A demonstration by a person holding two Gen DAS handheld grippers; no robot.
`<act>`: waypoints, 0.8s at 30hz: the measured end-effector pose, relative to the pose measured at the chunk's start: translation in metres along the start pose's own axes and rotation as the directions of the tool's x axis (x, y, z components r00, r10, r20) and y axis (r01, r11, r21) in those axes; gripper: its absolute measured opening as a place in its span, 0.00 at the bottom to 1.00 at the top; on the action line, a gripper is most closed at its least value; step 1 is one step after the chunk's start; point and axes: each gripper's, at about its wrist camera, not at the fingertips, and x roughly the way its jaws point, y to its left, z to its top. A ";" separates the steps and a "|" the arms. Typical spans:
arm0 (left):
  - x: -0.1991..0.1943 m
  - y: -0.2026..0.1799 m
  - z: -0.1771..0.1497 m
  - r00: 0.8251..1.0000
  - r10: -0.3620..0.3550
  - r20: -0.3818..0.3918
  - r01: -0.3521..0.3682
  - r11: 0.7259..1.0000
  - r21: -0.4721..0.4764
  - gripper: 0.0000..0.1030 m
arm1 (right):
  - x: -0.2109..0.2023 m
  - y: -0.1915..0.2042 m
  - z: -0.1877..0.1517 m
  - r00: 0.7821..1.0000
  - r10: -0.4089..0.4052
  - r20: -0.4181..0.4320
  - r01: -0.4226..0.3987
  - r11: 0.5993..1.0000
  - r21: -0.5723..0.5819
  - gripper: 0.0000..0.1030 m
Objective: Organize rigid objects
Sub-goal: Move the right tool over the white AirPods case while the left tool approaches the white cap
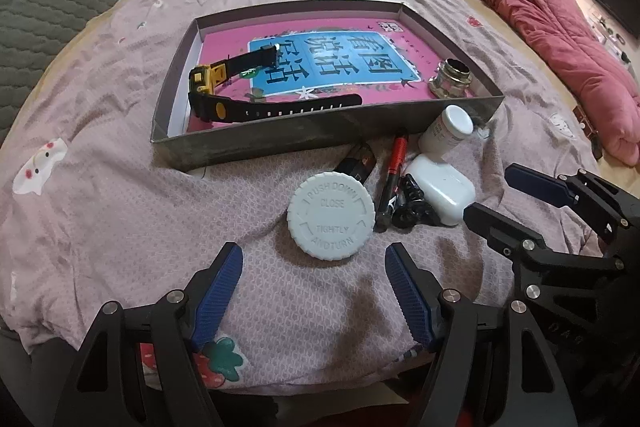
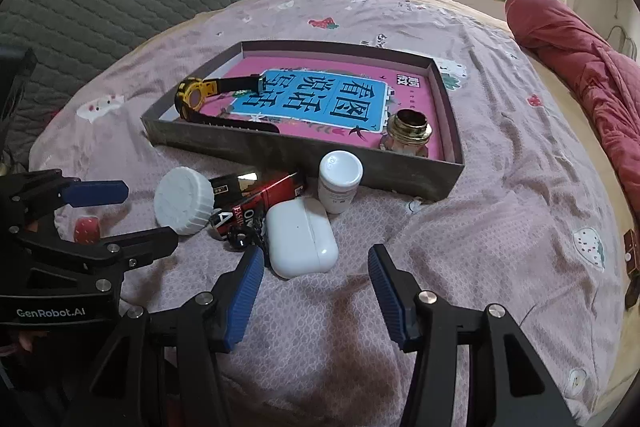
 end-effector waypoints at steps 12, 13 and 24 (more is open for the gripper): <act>0.015 -0.002 0.005 1.000 0.009 -0.010 -0.009 1.000 -0.002 0.73 | 0.025 0.001 -0.002 0.999 0.004 -0.052 -0.006 0.999 -0.033 0.52; 0.016 -0.002 0.005 1.000 0.010 -0.010 -0.010 1.000 -0.004 0.73 | 0.026 0.002 -0.002 0.999 0.005 -0.051 -0.007 0.999 -0.035 0.52; 0.026 0.003 0.012 1.000 0.017 -0.008 -0.018 1.000 -0.026 0.73 | 0.044 0.005 0.004 0.998 0.023 -0.055 -0.026 0.998 -0.055 0.55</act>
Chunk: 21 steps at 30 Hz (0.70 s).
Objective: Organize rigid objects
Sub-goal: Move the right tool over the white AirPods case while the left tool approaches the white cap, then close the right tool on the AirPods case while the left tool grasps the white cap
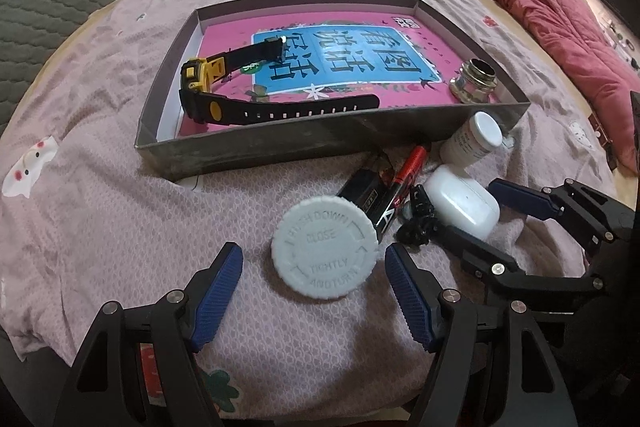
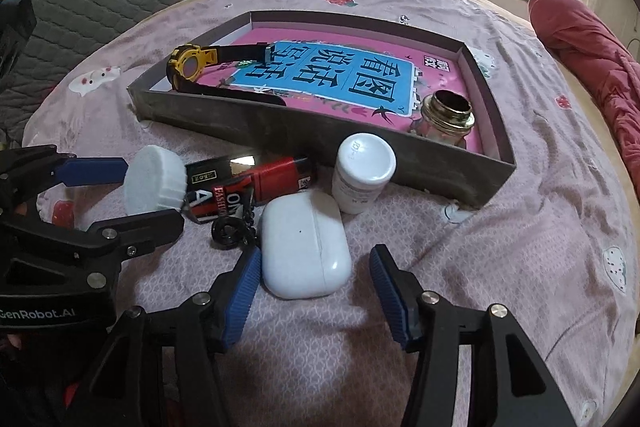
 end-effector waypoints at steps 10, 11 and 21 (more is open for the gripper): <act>0.009 0.007 0.004 1.000 0.016 -0.004 -0.016 1.000 -0.023 0.73 | 0.009 0.002 0.003 1.000 -0.001 -0.004 0.001 1.000 -0.006 0.57; 0.009 0.008 0.004 1.000 0.017 -0.005 -0.017 1.000 -0.024 0.73 | 0.011 0.003 0.003 1.000 -0.008 -0.004 0.008 1.000 -0.011 0.57; 0.013 0.016 0.008 1.000 -0.003 0.002 0.003 0.999 -0.039 0.73 | 0.009 0.003 0.003 1.000 0.029 0.007 -0.029 1.000 -0.005 0.44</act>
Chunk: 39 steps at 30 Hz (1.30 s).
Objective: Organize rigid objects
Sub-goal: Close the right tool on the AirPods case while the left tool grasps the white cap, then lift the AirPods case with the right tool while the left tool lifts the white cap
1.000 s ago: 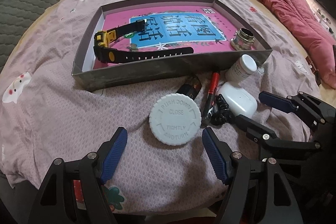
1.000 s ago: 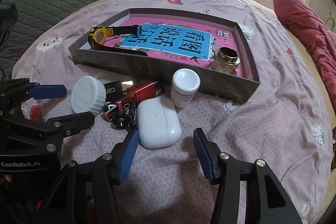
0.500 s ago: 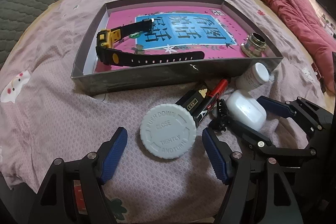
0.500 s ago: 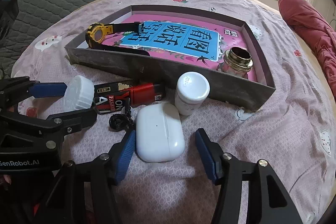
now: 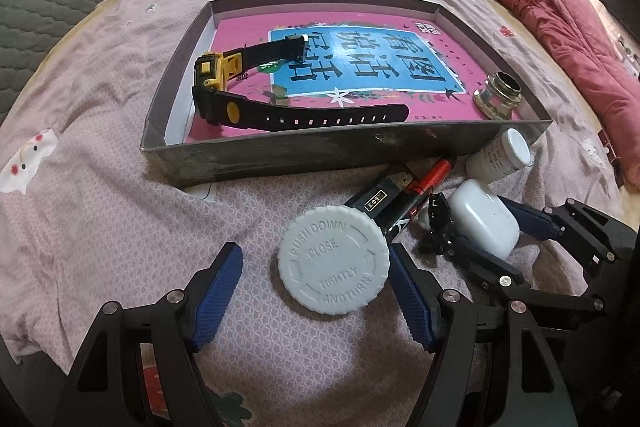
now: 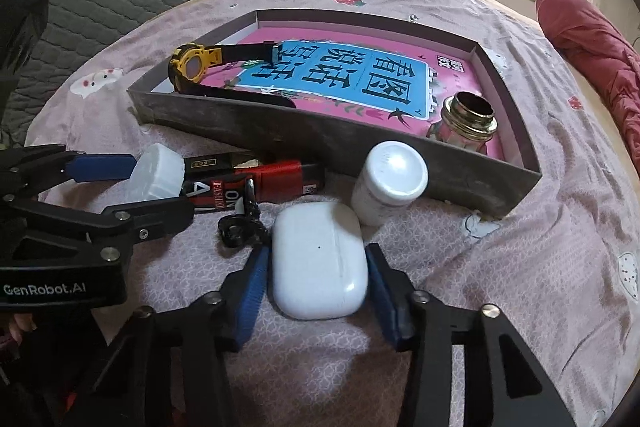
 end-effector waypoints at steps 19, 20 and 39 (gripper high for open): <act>0.002 0.008 0.003 0.992 -0.128 0.001 0.128 0.991 -0.035 0.53 | -0.010 -0.006 -0.002 0.998 0.053 0.018 -0.054 0.998 0.037 0.43; 0.002 0.008 0.003 0.991 -0.133 0.002 0.133 0.990 -0.036 0.52 | -0.010 -0.006 -0.002 0.998 0.055 0.018 -0.056 0.998 0.038 0.43; -0.019 0.017 -0.003 0.984 -0.174 0.029 0.175 0.983 -0.049 0.51 | -0.028 -0.012 -0.005 0.994 0.099 0.050 -0.103 0.991 0.083 0.43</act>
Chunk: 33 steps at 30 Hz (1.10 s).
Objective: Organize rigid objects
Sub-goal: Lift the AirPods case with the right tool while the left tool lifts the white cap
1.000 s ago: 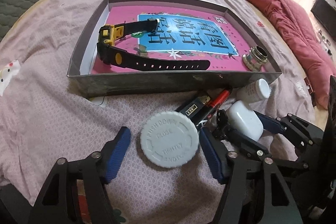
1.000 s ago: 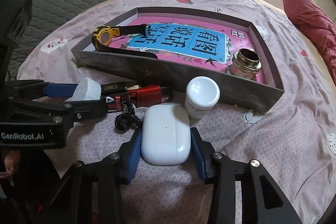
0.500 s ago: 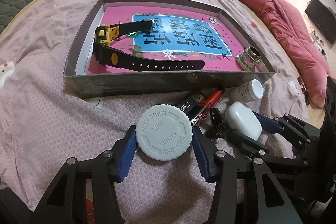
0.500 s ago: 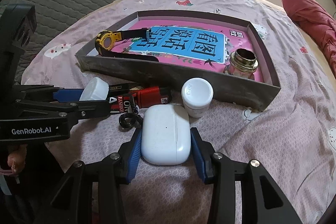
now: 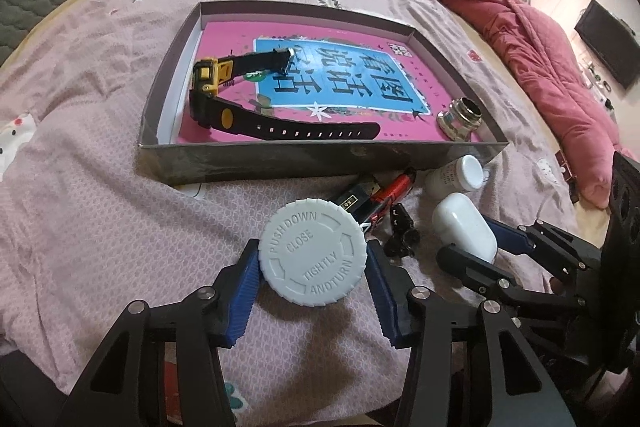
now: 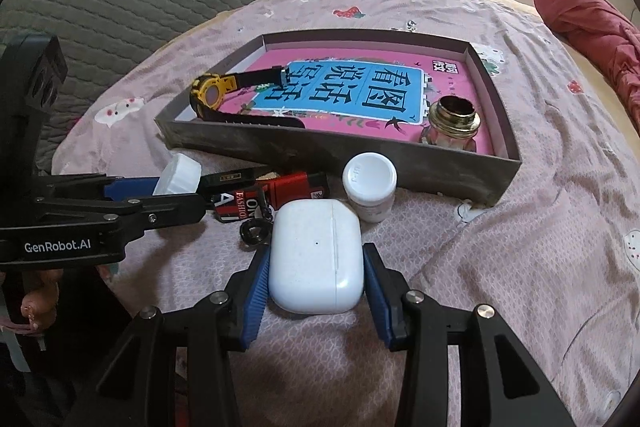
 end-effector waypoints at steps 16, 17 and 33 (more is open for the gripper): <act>-0.020 -0.007 -0.001 0.999 0.013 0.030 -0.014 1.000 0.020 0.51 | -0.020 0.006 0.000 0.998 0.031 0.060 -0.031 0.999 0.003 0.43; -0.022 -0.007 -0.001 0.999 0.016 0.033 -0.017 1.000 0.022 0.51 | -0.020 0.008 0.000 0.998 0.030 0.062 -0.029 1.000 -0.003 0.43; -0.049 -0.021 0.003 0.991 0.086 0.104 -0.093 0.993 0.066 0.51 | -0.048 0.014 0.006 0.985 -0.020 0.171 0.022 1.000 -0.006 0.43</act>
